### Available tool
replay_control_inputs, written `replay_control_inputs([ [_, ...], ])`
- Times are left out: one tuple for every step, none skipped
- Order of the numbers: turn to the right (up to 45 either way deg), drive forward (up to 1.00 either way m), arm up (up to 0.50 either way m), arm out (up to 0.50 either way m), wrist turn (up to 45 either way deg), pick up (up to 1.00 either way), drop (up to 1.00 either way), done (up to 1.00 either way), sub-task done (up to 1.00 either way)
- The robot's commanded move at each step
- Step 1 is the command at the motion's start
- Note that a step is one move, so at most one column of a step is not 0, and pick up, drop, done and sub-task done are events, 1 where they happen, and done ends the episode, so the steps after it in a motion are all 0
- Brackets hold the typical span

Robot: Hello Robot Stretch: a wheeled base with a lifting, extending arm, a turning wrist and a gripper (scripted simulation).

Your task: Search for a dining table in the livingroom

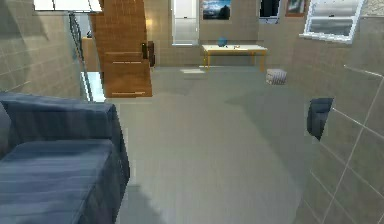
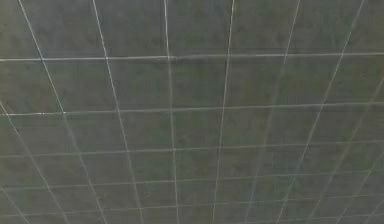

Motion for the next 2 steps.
replay_control_inputs([
  [0.0, 1.00, 0.00, 0.00, 0.0, 0.00, 0.00, 0.00, 0.00],
  [0.0, 1.00, 0.00, 0.00, 0.0, 0.00, 0.00, 0.00, 0.00],
])
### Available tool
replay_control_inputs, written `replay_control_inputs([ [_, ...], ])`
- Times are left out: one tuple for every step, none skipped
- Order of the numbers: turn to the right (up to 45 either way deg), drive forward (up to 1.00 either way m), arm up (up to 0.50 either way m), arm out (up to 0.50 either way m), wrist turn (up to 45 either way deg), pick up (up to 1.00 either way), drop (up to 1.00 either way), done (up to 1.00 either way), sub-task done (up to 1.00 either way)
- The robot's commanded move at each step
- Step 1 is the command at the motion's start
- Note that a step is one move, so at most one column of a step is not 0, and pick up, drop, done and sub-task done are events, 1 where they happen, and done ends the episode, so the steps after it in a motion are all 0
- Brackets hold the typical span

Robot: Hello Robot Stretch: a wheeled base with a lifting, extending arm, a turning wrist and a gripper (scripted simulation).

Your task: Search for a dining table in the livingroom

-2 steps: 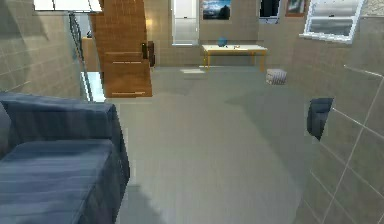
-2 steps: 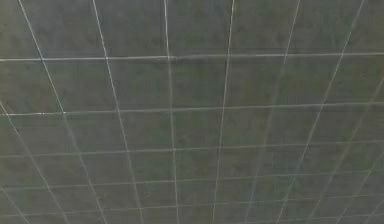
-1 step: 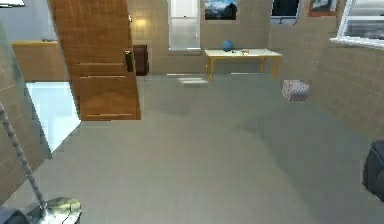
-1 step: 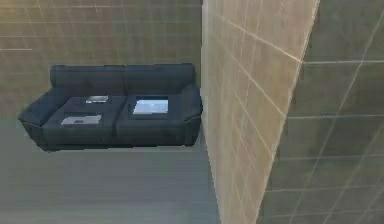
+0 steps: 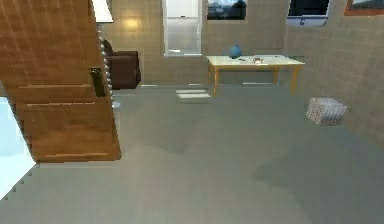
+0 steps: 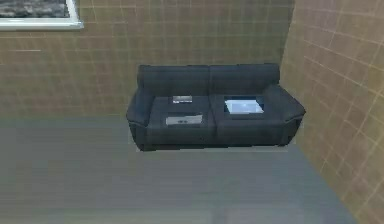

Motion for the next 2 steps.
replay_control_inputs([
  [0.0, 1.00, 0.00, 0.00, 0.0, 0.00, 0.00, 0.00, 0.00],
  [0.0, 1.00, 0.00, 0.00, 0.0, 0.00, 0.00, 0.00, 0.00],
])
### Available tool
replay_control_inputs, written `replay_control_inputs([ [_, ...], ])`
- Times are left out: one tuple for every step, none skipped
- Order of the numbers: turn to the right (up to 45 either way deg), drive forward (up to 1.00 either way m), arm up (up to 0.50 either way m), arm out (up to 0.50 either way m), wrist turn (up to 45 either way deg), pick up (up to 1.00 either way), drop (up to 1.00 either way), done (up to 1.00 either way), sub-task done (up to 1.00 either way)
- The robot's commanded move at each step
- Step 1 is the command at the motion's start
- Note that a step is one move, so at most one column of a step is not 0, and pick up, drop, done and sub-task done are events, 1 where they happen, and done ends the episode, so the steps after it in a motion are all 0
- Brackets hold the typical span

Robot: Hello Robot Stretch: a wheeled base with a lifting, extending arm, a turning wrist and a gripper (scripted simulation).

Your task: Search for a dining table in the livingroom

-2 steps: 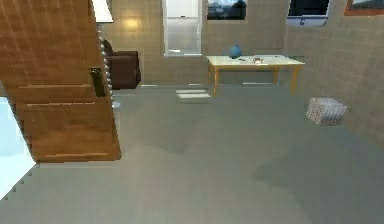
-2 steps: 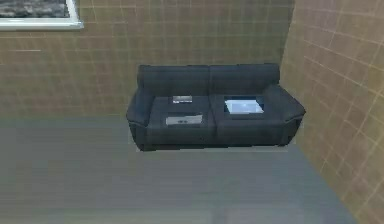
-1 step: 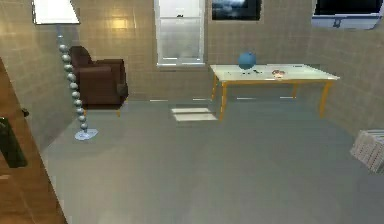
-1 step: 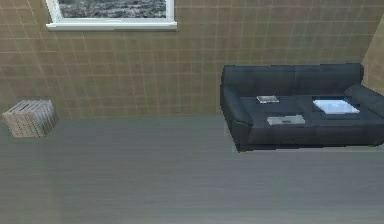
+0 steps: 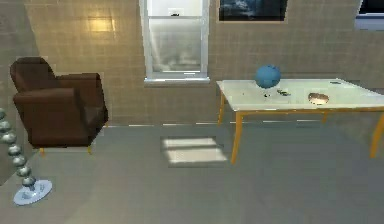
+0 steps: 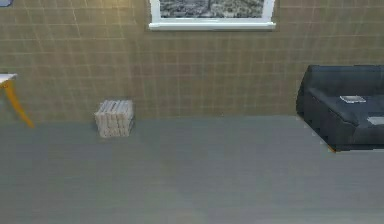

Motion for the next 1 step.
replay_control_inputs([
  [0.0, 0.95, 0.00, 0.00, 0.0, 0.00, 0.00, 0.00, 0.00],
])
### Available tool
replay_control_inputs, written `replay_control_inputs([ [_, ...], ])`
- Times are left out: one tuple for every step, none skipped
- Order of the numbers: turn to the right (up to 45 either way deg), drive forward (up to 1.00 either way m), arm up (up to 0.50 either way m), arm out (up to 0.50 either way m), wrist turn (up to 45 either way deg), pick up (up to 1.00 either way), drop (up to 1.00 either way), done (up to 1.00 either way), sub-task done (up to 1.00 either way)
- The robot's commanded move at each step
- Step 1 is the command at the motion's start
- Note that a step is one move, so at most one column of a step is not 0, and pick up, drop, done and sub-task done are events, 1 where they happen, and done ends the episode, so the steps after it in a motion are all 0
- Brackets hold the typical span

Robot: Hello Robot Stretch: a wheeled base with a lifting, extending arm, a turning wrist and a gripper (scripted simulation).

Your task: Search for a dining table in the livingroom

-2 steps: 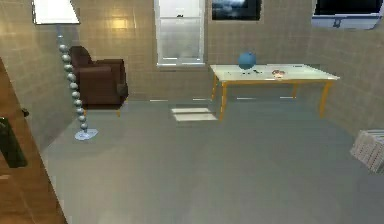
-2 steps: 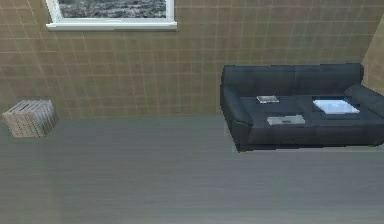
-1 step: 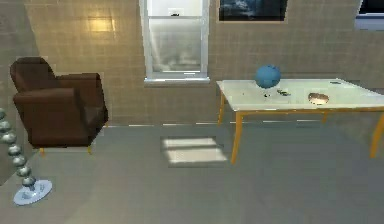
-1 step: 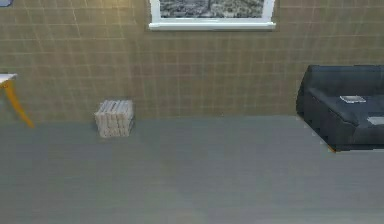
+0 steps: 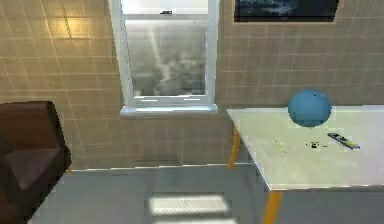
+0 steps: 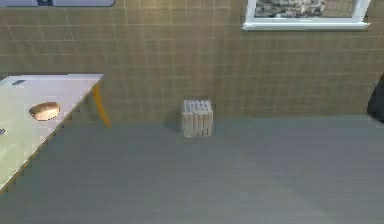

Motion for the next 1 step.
replay_control_inputs([
  [42.0, 0.00, 0.00, 0.00, 0.0, 0.00, 0.00, 0.00, 0.00],
])
